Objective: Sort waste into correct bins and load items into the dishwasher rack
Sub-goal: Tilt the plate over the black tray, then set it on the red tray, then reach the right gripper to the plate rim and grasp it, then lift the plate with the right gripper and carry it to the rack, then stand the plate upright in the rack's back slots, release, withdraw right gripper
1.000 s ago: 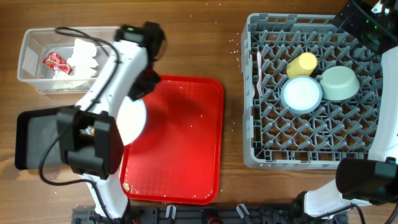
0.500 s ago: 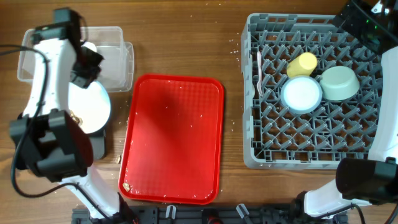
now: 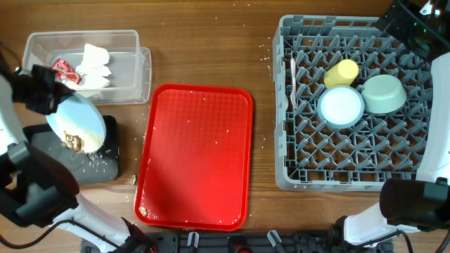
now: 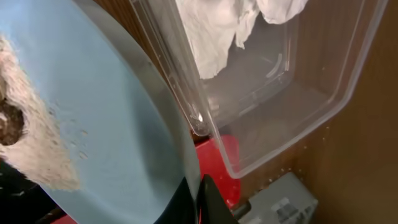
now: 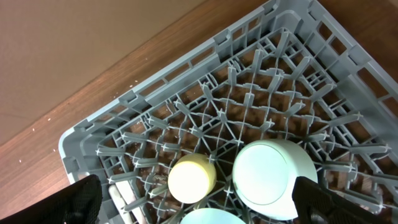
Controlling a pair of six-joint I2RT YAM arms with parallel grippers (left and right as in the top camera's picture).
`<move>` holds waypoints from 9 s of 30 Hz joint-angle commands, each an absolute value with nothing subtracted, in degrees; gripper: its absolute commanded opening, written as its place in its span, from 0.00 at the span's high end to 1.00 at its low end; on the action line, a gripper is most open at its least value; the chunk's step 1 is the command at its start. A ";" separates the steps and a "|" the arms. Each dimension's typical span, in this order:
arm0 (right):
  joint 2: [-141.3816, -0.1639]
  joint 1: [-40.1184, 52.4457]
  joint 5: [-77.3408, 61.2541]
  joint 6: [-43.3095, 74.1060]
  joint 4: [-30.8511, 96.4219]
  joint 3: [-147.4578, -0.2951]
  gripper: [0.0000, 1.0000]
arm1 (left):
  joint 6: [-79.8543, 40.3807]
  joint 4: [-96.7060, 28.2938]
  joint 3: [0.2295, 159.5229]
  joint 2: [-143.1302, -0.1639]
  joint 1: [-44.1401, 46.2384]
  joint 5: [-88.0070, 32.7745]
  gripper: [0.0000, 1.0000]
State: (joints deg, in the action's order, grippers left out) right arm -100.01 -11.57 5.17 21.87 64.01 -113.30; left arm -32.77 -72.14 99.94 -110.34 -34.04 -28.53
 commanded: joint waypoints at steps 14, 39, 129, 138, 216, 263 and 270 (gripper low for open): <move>-99.92 -11.55 5.63 22.65 63.88 -114.26 0.00 | -7.49 -83.00 99.33 -108.71 -53.08 -59.57 0.96; -99.92 -11.55 5.87 22.37 63.79 -114.26 0.00 | 4.08 -96.60 98.45 -105.62 -52.88 -59.11 0.96; -136.51 39.40 -6.83 3.14 62.37 -108.47 0.59 | -50.15 -85.10 101.06 -97.93 -29.43 3.75 0.00; -135.50 39.11 -4.93 8.60 64.34 -111.35 0.96 | -50.17 -85.10 101.06 -97.93 -29.43 3.75 0.00; -66.57 22.20 11.07 31.55 89.43 -96.62 0.00 | -50.17 -85.10 101.06 -97.93 -29.43 3.75 0.00; -0.19 -1.19 -5.02 9.02 -1.17 -0.30 0.00 | -50.17 -85.10 101.06 -97.93 -29.43 3.75 0.00; -2.00 -1.26 -4.80 9.02 -0.16 -0.32 0.00 | -50.17 -85.08 101.06 -97.93 -29.43 3.75 0.00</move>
